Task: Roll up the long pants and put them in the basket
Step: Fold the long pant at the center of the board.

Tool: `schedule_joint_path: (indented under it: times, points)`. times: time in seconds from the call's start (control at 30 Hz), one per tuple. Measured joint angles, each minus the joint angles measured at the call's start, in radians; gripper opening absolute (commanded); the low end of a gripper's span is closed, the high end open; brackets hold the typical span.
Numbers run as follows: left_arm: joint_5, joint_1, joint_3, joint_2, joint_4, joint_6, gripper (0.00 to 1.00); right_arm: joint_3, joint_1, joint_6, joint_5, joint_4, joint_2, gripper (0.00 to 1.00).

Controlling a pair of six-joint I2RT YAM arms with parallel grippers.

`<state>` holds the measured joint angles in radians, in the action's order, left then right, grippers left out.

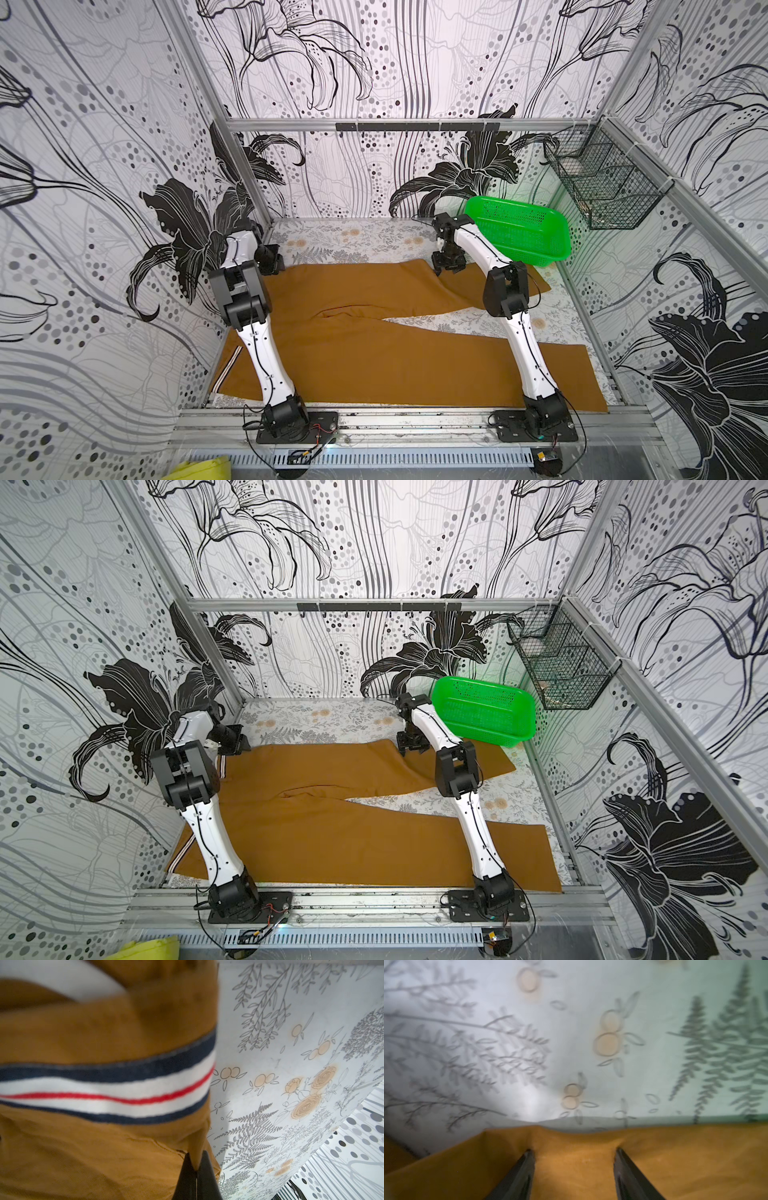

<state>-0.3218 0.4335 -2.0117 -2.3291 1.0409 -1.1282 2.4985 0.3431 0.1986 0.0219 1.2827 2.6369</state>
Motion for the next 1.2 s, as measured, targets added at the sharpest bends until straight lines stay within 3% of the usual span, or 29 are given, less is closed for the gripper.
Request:
schedule_joint_path:
  times: [0.2, 0.3, 0.4, 0.5, 0.53, 0.6, 0.7, 0.87, 1.2]
  points:
    - [0.000, 0.001, 0.000, 0.003, 0.002, 0.000, 0.00, 0.097, -0.056, 0.003, 0.010, 0.051, 0.048, 0.40]
    - [-0.001, 0.006, 0.000, 0.003, 0.002, 0.000, 0.00, 0.124, -0.059, 0.006, 0.016, 0.068, 0.062, 0.25]
    - [-0.005, 0.005, 0.000, 0.003, 0.003, 0.000, 0.00, 0.125, -0.050, 0.003, 0.026, 0.072, 0.063, 0.03]
    - [-0.012, 0.005, 0.000, 0.003, 0.002, 0.000, 0.00, 0.118, -0.044, -0.001, 0.038, 0.068, 0.062, 0.00]
    - [-0.013, 0.005, 0.000, 0.003, 0.002, 0.000, 0.00, 0.109, -0.044, -0.003, 0.040, 0.064, 0.057, 0.15]
    - [-0.013, 0.005, 0.003, 0.003, 0.000, 0.000, 0.00, 0.088, -0.044, -0.003, 0.051, 0.054, 0.046, 0.56]
    - [-0.013, 0.006, 0.012, 0.003, -0.003, 0.000, 0.00, 0.051, -0.056, -0.002, 0.095, 0.048, 0.024, 0.70]
    - [-0.013, 0.006, 0.013, 0.003, -0.008, 0.000, 0.00, 0.020, -0.069, 0.002, 0.094, 0.031, 0.004, 0.72]
    - [-0.013, 0.006, 0.013, 0.003, -0.009, 0.003, 0.00, 0.043, -0.070, 0.024, 0.018, 0.003, 0.019, 0.63]
